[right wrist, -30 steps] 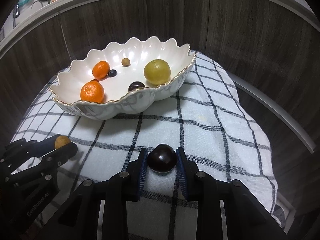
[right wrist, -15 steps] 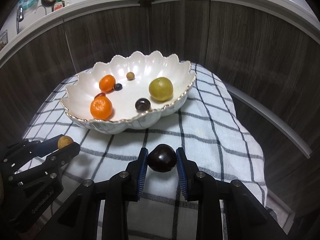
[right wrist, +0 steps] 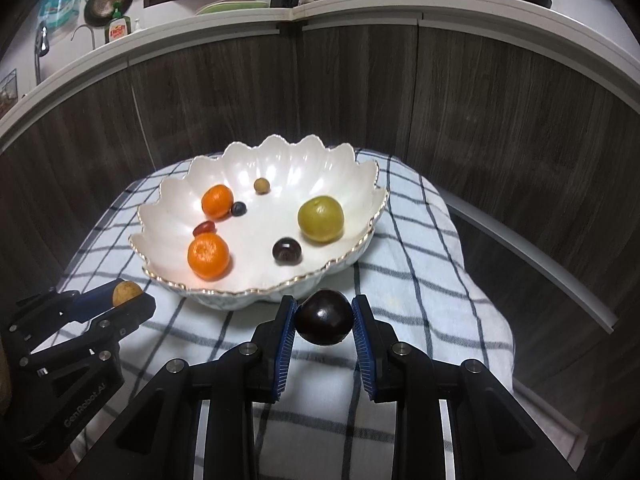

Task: Organize fruits
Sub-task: 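Carry the brown fruit and dark cherry over the white bowl with both tools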

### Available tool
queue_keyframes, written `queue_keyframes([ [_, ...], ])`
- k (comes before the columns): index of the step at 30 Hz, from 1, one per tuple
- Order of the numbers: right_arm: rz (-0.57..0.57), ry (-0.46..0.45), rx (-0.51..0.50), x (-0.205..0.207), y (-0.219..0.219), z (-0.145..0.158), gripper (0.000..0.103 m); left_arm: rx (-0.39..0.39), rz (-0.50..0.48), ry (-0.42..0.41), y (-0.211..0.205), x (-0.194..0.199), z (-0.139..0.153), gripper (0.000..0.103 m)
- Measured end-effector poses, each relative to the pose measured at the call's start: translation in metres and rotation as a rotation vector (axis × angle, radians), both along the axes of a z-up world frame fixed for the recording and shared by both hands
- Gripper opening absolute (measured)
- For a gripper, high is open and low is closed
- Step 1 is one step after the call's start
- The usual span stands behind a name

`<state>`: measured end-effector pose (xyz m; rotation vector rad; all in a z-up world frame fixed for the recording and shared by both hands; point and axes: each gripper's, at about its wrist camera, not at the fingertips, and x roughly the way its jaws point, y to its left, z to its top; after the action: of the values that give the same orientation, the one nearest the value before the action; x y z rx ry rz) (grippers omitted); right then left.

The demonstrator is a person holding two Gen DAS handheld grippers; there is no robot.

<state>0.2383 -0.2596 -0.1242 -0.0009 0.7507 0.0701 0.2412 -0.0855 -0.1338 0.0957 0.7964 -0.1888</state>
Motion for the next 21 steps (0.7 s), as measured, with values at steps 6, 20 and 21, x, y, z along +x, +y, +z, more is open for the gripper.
queue_keyframes([
  [6,-0.004,-0.022,0.005,0.008,0.0,0.01,0.03,0.004,0.002,-0.016,0.001,0.01,0.009,0.027],
  [20,-0.004,-0.05,0.018,0.044,0.006,0.024,0.03,0.009,0.04,-0.007,0.011,0.048,0.018,0.027],
  [21,-0.004,-0.051,0.018,0.047,0.007,0.025,0.03,0.01,0.042,-0.008,0.012,0.052,0.018,0.027],
])
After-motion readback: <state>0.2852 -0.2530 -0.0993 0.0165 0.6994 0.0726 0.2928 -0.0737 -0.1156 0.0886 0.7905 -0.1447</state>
